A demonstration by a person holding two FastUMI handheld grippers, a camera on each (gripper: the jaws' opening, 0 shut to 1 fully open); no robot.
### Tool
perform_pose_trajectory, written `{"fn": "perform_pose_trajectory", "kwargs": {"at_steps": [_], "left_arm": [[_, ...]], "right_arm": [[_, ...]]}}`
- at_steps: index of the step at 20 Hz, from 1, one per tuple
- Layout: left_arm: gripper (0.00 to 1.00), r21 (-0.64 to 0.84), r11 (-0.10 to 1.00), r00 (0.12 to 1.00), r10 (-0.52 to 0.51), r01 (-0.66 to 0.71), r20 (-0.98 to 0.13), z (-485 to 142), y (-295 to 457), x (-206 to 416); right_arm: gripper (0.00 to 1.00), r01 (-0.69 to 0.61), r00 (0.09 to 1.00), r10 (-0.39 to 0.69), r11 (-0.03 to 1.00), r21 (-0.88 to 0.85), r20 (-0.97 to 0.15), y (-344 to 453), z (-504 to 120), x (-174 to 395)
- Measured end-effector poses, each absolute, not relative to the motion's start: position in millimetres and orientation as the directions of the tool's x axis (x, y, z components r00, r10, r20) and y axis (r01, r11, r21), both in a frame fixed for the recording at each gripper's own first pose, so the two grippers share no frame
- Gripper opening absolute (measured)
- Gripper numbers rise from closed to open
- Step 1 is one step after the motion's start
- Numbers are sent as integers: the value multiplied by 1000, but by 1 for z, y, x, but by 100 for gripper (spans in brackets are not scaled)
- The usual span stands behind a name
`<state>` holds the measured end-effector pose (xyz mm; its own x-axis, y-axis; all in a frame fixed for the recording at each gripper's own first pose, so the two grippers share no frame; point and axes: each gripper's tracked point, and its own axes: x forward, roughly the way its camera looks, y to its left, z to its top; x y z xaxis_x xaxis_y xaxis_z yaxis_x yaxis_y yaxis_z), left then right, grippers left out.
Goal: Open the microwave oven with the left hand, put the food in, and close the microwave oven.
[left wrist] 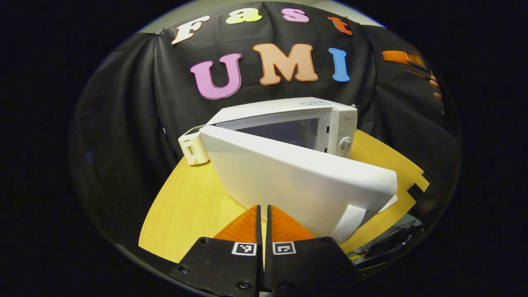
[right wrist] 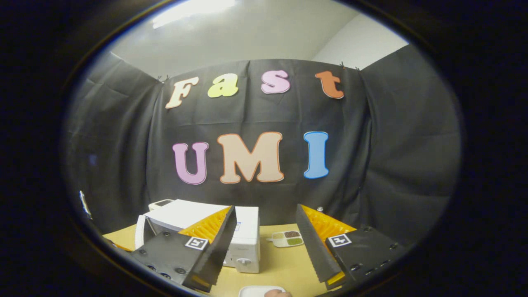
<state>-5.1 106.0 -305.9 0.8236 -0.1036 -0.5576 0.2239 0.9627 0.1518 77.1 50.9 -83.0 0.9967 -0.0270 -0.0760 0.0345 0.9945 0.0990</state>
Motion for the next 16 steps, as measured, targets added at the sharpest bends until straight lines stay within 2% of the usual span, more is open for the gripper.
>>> {"fn": "perform_pose_trajectory", "kwargs": {"at_steps": [8, 16], "left_arm": [[0, 145, 931, 812, -206, 334, -546, -312, 52, 20], [0, 136, 932, 820, -218, 336, -529, -314, 26, 57]], "right_arm": [[82, 74, 995, -66, 993, 94, -81, 26, -79, 70], [82, 92, 993, -83, 991, 95, -89, 8, -79, 67]]}}
